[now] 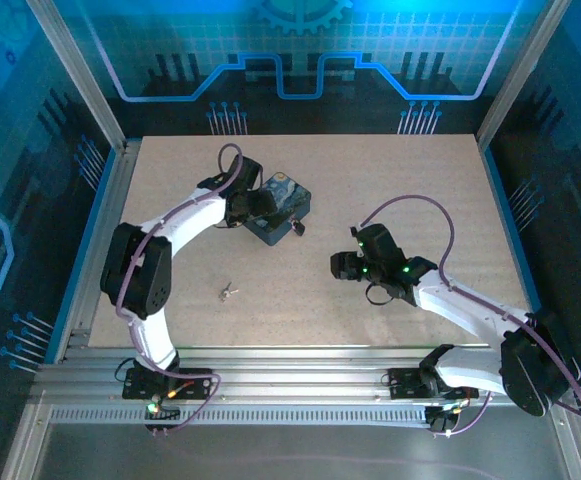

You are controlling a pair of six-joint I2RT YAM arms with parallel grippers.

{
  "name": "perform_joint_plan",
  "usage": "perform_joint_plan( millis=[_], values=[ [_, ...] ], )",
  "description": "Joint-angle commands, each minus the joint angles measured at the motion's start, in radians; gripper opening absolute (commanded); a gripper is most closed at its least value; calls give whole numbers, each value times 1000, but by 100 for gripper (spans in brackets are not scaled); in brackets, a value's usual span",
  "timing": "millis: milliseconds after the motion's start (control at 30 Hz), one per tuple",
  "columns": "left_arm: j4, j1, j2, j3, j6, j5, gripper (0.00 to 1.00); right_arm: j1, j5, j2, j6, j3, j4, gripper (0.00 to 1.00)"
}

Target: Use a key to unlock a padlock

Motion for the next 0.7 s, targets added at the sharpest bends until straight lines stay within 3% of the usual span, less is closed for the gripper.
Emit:
perform_joint_plan(
  millis=[0, 367, 667],
  values=[
    [-19, 7, 36, 35, 47, -56, 80, 17, 4, -3, 13, 5, -14, 68],
    [-27, 51, 38, -32, 129, -97, 64, 41, 0, 39, 15, 22, -9, 68],
    [-3, 102, -56, -126, 106, -46, 65, 59, 1, 66, 15, 39, -5, 68]
  ],
)
